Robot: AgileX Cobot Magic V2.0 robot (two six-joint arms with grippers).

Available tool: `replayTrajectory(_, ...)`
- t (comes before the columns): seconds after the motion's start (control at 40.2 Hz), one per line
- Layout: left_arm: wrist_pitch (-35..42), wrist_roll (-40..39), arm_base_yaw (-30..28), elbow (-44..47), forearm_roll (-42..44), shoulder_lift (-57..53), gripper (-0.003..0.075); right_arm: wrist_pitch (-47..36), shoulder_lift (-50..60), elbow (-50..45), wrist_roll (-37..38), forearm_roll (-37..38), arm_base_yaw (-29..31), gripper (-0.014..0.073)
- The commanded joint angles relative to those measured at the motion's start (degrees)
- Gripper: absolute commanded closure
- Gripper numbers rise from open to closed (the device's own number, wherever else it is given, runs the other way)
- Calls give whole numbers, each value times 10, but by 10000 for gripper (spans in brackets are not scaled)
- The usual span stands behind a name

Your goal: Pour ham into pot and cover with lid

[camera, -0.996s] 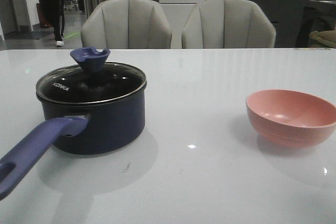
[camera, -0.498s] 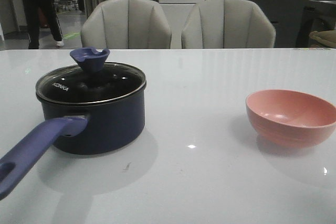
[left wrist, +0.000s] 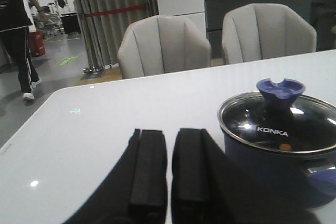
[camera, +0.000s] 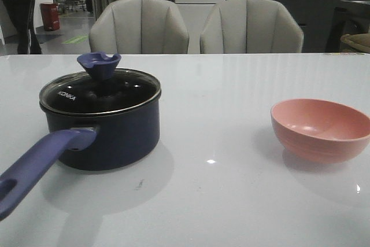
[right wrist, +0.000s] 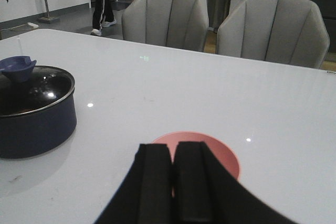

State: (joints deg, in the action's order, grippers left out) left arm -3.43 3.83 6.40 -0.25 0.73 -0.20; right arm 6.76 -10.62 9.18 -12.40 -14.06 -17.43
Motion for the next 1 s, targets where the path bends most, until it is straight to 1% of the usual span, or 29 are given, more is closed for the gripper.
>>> replayTrajectory(0.0, 111, -5, -19, 19, -33, -13, 607, -44, -4, 15, -4, 0, -1, 447)
replayTrajectory(0.05, 89, -5, -25, 16, -39, -12, 607, -43, -4, 15, -4, 0, -1, 447)
replayTrajectory(0.249, 90, -21, -26, 18, -39, -12, 607, -44, -4, 15, -4, 0, -1, 447)
replayTrajectory(0.971, 90, -21, -26, 18, -38, -11, 607, -44, -4, 15, -4, 0, -1, 447)
